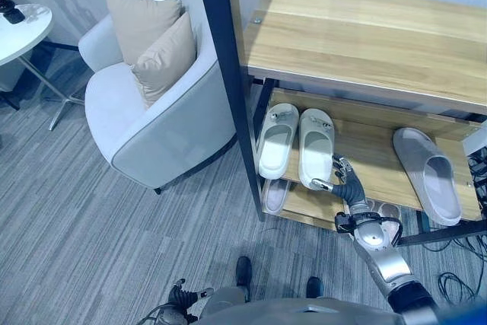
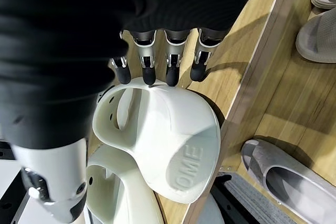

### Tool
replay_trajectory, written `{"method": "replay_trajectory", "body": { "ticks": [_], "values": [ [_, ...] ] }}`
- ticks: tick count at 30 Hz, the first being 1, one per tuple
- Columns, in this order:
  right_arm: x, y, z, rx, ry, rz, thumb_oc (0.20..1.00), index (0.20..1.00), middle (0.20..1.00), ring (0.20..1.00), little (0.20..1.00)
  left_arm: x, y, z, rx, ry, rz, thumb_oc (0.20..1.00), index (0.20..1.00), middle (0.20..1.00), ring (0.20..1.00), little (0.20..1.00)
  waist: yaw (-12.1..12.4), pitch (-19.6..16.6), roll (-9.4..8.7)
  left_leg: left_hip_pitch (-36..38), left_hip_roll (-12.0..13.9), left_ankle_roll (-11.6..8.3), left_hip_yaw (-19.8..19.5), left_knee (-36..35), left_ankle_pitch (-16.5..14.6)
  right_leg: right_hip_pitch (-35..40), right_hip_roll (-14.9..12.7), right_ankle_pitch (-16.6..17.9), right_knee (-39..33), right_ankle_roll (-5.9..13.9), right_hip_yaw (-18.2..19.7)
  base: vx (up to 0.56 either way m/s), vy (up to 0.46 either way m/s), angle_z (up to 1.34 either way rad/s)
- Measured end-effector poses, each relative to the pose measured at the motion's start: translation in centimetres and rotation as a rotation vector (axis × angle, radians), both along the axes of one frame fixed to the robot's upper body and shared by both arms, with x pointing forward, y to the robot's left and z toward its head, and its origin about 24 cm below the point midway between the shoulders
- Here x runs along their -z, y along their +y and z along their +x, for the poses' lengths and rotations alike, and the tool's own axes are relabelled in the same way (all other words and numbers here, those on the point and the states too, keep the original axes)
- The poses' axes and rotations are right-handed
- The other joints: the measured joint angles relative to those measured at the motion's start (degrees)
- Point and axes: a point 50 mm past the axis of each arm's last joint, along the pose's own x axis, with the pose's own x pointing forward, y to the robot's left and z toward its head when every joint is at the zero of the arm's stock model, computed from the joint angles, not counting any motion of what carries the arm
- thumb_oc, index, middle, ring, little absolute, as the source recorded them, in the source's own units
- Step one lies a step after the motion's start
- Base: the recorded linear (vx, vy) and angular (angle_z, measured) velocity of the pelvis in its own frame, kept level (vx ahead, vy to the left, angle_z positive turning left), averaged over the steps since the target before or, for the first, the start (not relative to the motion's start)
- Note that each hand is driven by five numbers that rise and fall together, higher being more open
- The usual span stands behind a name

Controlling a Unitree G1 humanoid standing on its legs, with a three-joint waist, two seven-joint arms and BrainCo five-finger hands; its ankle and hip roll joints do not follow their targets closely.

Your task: Arrange the slippers neatly on the shoe rack.

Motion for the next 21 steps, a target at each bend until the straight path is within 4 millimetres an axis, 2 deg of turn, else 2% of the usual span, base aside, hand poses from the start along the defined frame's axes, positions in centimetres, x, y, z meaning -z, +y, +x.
{"method": "replay_trajectory", "body": {
  "ticks": [11, 21],
  "values": [
    [-0.07, 0.04, 0.22, 0.020, 0.014, 0.110, 1.000, 1.000, 1.000, 1.000, 1.000, 0.00, 0.01, -0.01, -0.001, 0.001, 0.000, 1.000, 1.000, 1.000, 1.000, 1.000, -0.12, 0.02, -0.03, 0.08, 0.00, -0.01, -0.01, 0.00, 0.01, 0.09, 0.04, 0.00, 0.00, 0.00, -0.02, 0.00, 0.000, 0.00],
    [-0.05, 0.28, 0.24, -0.005, 0.021, 0.128, 1.000, 1.000, 1.000, 1.000, 1.000, -0.01, 0.09, -0.01, -0.002, 0.001, 0.002, 1.000, 1.000, 1.000, 1.000, 1.000, -0.13, 0.27, -0.16, 0.09, 0.03, -0.03, -0.06, -0.01, 0.05, 0.12, 0.31, 0.00, -0.01, 0.00, -0.03, 0.00, 0.000, 0.00]
  ]
}}
